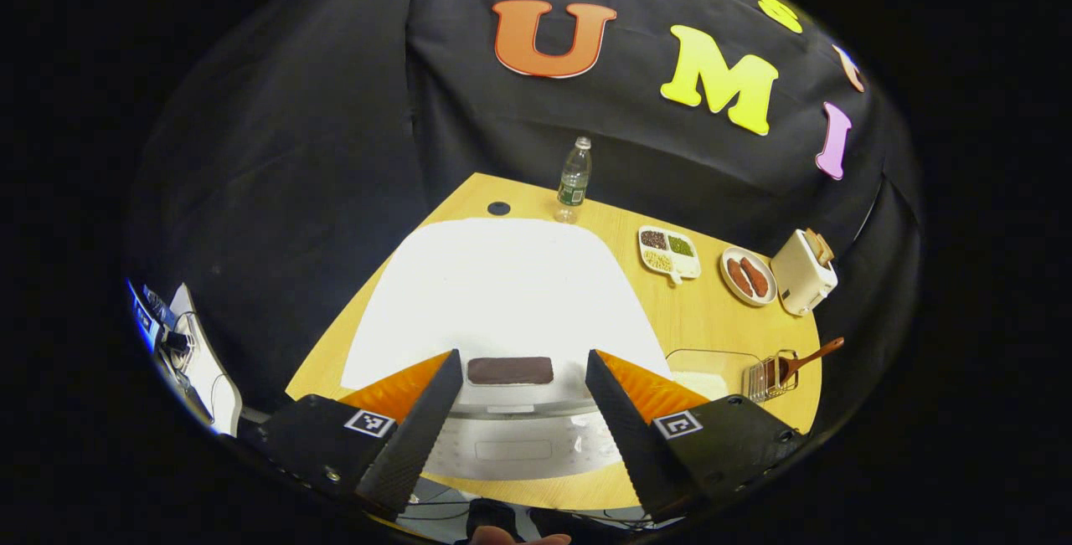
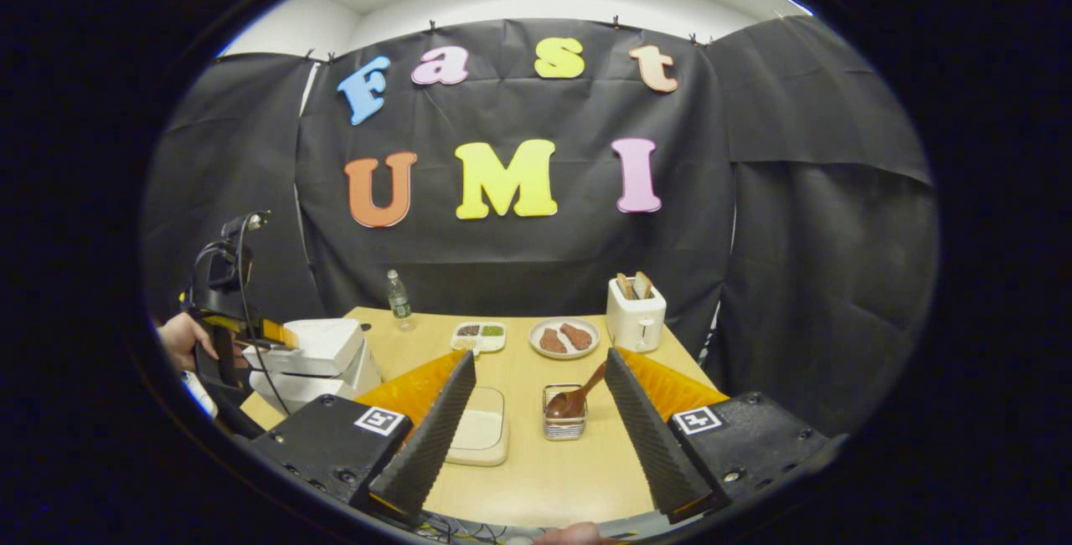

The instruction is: Close the left gripper, press the button to open the rice cooker; take a wooden spoon from the chopstick holder with the right hand, scoop a spoonful of rice and pour it into the rice cooker, then put the wooden spoon back into the chopstick holder.

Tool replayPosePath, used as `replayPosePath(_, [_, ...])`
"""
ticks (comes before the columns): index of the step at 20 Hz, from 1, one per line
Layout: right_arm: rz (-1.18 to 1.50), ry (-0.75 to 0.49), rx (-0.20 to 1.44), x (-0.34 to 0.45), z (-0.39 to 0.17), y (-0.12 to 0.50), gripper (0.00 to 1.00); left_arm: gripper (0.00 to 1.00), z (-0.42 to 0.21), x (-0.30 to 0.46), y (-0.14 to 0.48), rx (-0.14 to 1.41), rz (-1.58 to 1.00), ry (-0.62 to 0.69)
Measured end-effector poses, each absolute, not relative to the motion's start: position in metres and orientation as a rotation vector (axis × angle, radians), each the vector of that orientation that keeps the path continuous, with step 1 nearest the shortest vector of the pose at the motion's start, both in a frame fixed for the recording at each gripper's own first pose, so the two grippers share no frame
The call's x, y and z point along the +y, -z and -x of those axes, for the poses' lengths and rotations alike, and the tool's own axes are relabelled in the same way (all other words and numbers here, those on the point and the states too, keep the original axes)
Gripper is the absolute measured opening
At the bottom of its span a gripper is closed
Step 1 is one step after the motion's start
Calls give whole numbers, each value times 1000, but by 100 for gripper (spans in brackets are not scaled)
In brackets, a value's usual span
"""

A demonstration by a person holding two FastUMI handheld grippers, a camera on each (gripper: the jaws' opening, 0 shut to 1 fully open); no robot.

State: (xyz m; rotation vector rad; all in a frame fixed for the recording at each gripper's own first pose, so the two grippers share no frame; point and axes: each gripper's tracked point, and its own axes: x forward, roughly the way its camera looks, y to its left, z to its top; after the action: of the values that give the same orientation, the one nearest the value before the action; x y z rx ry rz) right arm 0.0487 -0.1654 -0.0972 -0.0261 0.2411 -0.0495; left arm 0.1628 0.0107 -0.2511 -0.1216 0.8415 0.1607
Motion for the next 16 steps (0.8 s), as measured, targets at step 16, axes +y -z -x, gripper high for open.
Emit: replayPosePath(16, [-75,-5,291,-156,-59,121,99,97,-147,8,288,861,58,-235])
